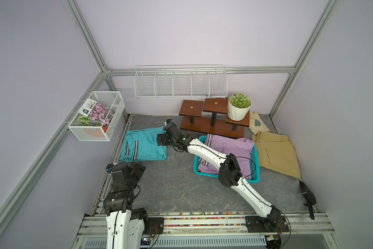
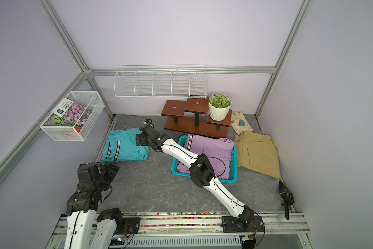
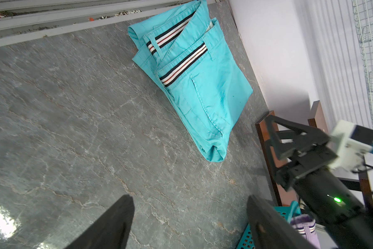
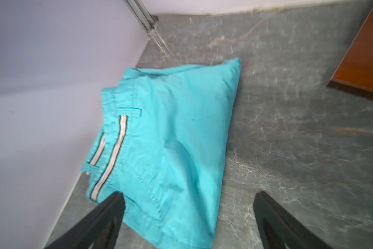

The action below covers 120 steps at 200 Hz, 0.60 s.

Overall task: Put the folded long pants in the basket
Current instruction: Move the long pant to the center of the board.

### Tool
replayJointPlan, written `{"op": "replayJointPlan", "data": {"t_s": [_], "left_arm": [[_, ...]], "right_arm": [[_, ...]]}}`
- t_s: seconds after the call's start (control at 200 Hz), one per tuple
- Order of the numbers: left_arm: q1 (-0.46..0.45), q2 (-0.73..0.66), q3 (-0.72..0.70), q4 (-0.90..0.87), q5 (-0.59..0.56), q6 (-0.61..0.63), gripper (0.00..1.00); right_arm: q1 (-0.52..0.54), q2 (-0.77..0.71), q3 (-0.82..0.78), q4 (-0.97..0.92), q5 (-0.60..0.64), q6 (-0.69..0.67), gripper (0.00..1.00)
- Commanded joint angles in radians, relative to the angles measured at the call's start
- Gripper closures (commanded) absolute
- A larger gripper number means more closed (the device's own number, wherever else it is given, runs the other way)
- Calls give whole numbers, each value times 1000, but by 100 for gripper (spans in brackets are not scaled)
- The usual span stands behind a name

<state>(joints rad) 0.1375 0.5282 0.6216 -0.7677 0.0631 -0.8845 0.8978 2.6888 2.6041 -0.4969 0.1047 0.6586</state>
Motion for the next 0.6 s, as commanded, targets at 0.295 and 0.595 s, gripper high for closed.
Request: {"op": "replayJointPlan", "data": {"t_s": [0.295, 0.595], "left_arm": [[6, -17, -9, 19, 23, 16, 13], [4, -17, -10, 23, 20, 15, 13]], "right_arm": [[-41, 142, 20, 65, -167, 85, 5], [-39, 183, 19, 179, -289, 151, 13]]}}
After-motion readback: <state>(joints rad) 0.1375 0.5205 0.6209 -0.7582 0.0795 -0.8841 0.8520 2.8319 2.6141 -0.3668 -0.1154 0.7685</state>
